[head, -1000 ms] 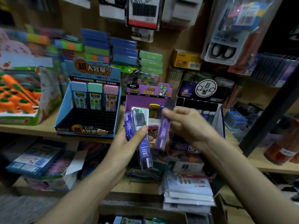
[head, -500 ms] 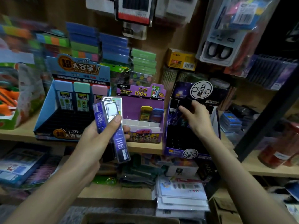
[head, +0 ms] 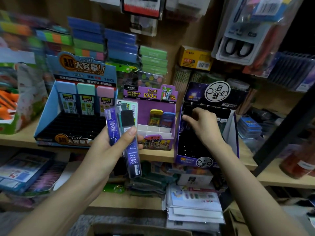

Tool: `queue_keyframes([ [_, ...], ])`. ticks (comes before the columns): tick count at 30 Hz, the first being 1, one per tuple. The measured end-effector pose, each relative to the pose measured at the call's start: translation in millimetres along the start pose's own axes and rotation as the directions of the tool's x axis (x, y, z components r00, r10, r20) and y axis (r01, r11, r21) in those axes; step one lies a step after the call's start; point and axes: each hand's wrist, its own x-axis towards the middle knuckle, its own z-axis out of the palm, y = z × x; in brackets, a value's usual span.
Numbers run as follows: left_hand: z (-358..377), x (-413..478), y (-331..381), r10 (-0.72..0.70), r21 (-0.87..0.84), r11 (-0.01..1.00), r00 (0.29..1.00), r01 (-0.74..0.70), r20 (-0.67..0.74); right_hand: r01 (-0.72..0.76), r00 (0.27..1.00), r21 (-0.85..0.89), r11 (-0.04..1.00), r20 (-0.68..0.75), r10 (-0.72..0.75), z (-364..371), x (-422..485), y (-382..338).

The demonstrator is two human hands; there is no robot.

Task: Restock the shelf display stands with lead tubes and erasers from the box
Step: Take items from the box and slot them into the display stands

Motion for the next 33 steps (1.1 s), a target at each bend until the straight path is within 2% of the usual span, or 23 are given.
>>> queue_keyframes([
  [3,1.5,-0.3,-0.8,0.035,0.021,0.999,0.999,-0.036,0.032,0.070,0.997,-0.132,0.989,-0.014,-0.072,3.6,1.3,0.5],
  [6,5.1,-2.7,0.5,0.059,0.029,0.998,0.997,-0.060,0.052,0.034,0.999,-0.242,0.970,0.011,-0.033,-2.1,0.6,-0.9],
  [9,8.7,-4.0,1.5,0.061,0.012,0.998,0.996,-0.062,0.070,0.036,0.995,-0.297,0.954,-0.075,-0.061,-18.7,-5.6,-18.0],
  [10,9.5,-4.7,1.6,0.058,0.020,0.998,0.995,-0.060,0.084,0.063,0.990,-0.235,0.970,-0.106,-0.090,-24.5,-9.5,-28.5],
  [12,12.4,-7.0,1.5,0.054,0.055,0.997,0.991,-0.061,0.119,0.107,0.993,0.071,0.992,-0.059,-0.103,-35.0,-20.6,-55.6],
  [13,14.7,-8.6,1.1,0.057,0.073,0.995,0.989,-0.068,0.134,0.088,0.994,0.277,0.957,0.032,-0.100,-39.9,-29.0,-71.1],
  [14,17.2,-10.4,0.5,0.062,0.086,0.993,0.987,-0.075,0.147,0.011,0.984,0.460,0.888,0.152,-0.091,-43.3,-39.2,-85.5],
  [15,20.4,-12.0,-0.2,0.065,0.094,0.992,0.985,-0.081,0.160,-0.100,0.956,0.569,0.817,0.283,-0.080,-45.0,-49.4,-96.9],
  [17,26.2,-15.9,-1.6,0.072,0.086,0.992,0.980,-0.089,0.183,-0.281,0.874,0.598,0.751,0.482,-0.057,-44.2,-68.1,-109.3],
  [18,27.9,-17.2,-2.6,0.077,0.084,0.992,0.978,-0.094,0.192,-0.335,0.848,0.583,0.740,0.529,-0.033,-42.3,-73.9,-111.2],
  [22,31.8,-24.9,-7.3,0.050,0.119,0.990,0.973,-0.078,0.228,-0.480,0.792,0.535,0.695,0.604,0.083,-40.5,-86.1,-104.4],
  [26,34.7,-29.8,-13.7,0.015,0.112,0.993,0.976,-0.040,0.218,-0.506,0.789,0.502,0.701,0.598,0.141,-40.1,-95.3,-92.9],
  [33,39.2,-24.1,-11.1,0.035,0.112,0.992,0.988,-0.052,0.148,-0.516,0.819,0.648,0.560,0.564,0.102,-46.9,-90.9,-71.4],
])
